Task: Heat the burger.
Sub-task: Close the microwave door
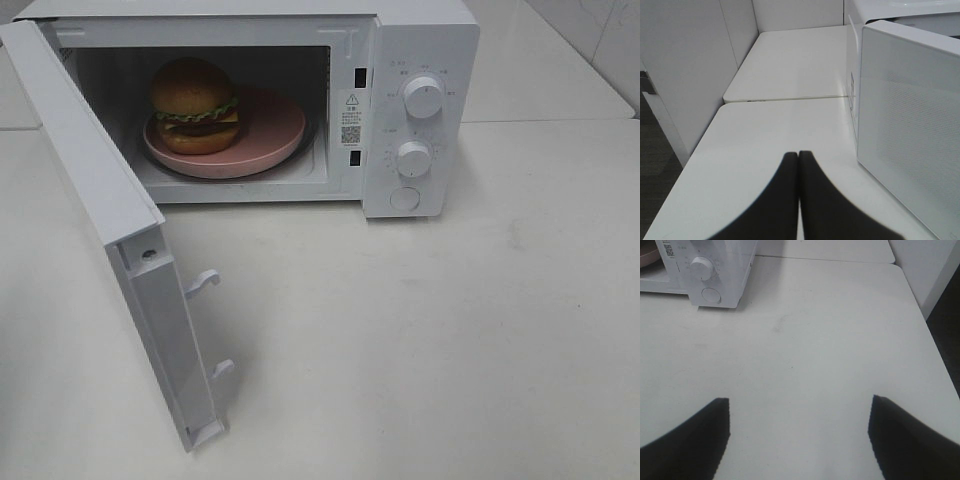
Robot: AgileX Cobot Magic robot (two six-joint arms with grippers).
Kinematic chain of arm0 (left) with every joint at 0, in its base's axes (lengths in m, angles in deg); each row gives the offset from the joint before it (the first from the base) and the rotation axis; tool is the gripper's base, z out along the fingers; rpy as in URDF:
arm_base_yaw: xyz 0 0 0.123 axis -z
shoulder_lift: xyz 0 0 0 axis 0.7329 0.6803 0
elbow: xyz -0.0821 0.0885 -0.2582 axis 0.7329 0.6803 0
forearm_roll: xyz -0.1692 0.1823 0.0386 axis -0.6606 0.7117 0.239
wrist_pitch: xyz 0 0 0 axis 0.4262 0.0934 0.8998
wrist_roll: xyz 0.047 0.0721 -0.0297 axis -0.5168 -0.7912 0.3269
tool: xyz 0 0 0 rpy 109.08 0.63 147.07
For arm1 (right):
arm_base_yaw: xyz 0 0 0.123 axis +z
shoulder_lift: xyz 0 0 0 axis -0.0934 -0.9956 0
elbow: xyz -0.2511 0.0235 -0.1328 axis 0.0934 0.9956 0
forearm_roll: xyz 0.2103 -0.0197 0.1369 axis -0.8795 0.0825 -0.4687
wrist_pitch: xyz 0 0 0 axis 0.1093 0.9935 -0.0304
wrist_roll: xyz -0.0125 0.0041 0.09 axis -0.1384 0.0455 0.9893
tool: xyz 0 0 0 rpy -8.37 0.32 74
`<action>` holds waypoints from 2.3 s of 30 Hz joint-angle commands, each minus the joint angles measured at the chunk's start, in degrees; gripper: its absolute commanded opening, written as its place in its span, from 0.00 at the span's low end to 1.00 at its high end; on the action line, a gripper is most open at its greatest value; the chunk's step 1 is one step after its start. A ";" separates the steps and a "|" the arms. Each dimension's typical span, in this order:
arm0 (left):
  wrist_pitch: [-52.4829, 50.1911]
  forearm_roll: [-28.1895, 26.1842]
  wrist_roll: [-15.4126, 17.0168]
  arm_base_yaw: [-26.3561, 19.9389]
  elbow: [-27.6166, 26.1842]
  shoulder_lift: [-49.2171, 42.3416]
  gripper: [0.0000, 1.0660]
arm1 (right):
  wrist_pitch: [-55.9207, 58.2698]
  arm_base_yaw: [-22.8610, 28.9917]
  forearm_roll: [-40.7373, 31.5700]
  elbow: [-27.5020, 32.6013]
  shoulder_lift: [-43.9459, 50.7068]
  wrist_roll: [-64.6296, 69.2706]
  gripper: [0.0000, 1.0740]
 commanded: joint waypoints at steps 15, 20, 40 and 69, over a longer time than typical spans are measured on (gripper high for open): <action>-22.63 9.85 10.77 0.00 1.15 17.65 0.00 | -0.29 -0.40 -0.11 0.11 1.72 0.34 0.70; -26.36 18.56 18.51 0.00 0.97 22.86 0.00 | -0.29 -0.40 -0.11 0.11 1.72 0.34 0.70; -49.05 36.50 30.25 0.00 -0.69 43.49 0.00 | -0.29 -0.40 -0.11 0.11 1.72 0.34 0.70; -53.74 -5.56 10.77 36.10 -12.03 64.80 0.00 | -0.29 -0.40 -0.11 0.11 1.72 0.34 0.70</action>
